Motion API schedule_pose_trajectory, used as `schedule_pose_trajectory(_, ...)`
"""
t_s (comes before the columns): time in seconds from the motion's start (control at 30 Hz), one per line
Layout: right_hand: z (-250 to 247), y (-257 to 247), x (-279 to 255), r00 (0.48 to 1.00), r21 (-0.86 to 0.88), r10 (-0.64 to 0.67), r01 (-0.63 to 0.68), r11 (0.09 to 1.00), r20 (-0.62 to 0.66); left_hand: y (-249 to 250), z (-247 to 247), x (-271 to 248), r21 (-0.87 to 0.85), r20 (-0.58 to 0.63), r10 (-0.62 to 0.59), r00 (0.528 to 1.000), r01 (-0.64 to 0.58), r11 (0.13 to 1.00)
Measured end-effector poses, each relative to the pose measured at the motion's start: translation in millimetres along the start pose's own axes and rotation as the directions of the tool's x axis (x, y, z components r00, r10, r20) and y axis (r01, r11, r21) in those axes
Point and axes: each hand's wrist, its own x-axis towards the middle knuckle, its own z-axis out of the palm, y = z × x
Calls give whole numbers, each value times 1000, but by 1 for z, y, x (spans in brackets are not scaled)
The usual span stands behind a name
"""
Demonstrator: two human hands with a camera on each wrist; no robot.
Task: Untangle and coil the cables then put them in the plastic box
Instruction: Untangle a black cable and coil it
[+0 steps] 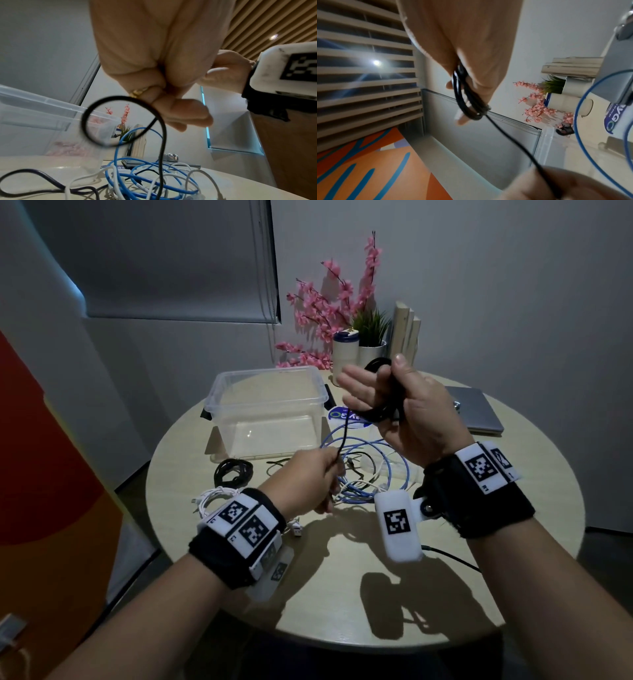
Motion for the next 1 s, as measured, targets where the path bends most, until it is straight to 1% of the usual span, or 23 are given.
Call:
schedule_pose_trajectory(0.07,-5,1,7,997,58,-63,66,996,-53,-2,3,-3,45,69,-29,997,26,999)
schedule_pose_trajectory(0.13,-11,1,15,981,8,-163,164,986,-102,-4,2,-5,100,115,-60,992,48,994)
schedule_pose_trajectory(0.17,-13,1,17,971,-65,-214,208,976,-106,-4,0,-5,125,125,-67,990,51,991)
schedule_pose_trajectory(0.2,-16,2,18,959,-176,-262,242,954,-104,-4,-3,-6,146,130,-70,989,50,988)
schedule_pose_trajectory(0.23,-18,3,18,948,-322,-306,263,909,-90,-4,-5,-6,165,129,-64,990,42,985)
schedule_pose_trajectory(0.27,-19,4,18,936,-491,-345,270,828,-67,-2,-9,-7,176,120,-49,992,28,984)
schedule_pose_trajectory(0.3,-20,4,16,928,-649,-370,261,715,-34,1,-12,-7,170,104,-30,994,12,985)
schedule_pose_trajectory(0.33,-22,4,15,928,-777,-373,241,582,8,3,-16,-8,148,79,-2,997,-9,989)
schedule_pose_trajectory(0.37,-24,5,15,937,-873,-344,210,440,52,7,-21,-7,117,43,35,998,-39,992)
schedule_pose_trajectory(0.43,-27,7,13,969,-977,-231,126,172,85,14,-28,-6,42,-53,108,993,-106,993)
schedule_pose_trajectory(0.47,-27,9,12,982,-992,-175,93,84,77,18,-32,-5,5,-110,139,984,-139,990)
schedule_pose_trajectory(0.5,-26,11,10,989,-996,-128,74,44,68,22,-35,-3,-27,-165,166,972,-173,985)
schedule_pose_trajectory(0.53,-25,12,7,994,-996,-85,69,49,64,25,-38,-1,-51,-215,189,958,-204,978)
schedule_pose_trajectory(0.57,-23,14,4,997,-993,-43,71,93,67,28,-40,1,-66,-260,211,942,-235,970)
schedule_pose_trajectory(0.63,-18,15,-1,996,-973,24,78,218,85,30,-43,6,-84,-340,243,909,-286,954)
schedule_pose_trajectory(0.67,-16,16,-3,993,-960,48,88,264,104,30,-44,9,-91,-370,251,895,-304,948)
schedule_pose_trajectory(0.7,-15,16,-4,990,-953,70,99,287,124,30,-44,11,-96,-390,255,885,-315,944)
schedule_pose_trajectory(0.77,-13,17,-5,983,-941,111,107,321,149,28,-43,13,-114,-397,249,883,-317,942)
schedule_pose_trajectory(0.8,-12,17,-6,980,-918,125,93,384,152,26,-42,13,-127,-389,239,890,-309,943)
schedule_pose_trajectory(0.83,-10,15,-7,980,-871,135,65,487,148,23,-40,12,-139,-377,226,898,-296,945)
schedule_pose_trajectory(0.9,-7,11,-8,980,-715,144,-3,699,137,17,-37,12,-146,-336,202,920,-263,954)
schedule_pose_trajectory(0.93,-6,8,-8,981,-637,145,-29,770,131,15,-35,11,-143,-311,190,931,-243,959)
schedule_pose_trajectory(1.0,-4,5,-7,982,-515,137,-52,855,128,11,-29,10,-134,-265,170,949,-211,968)
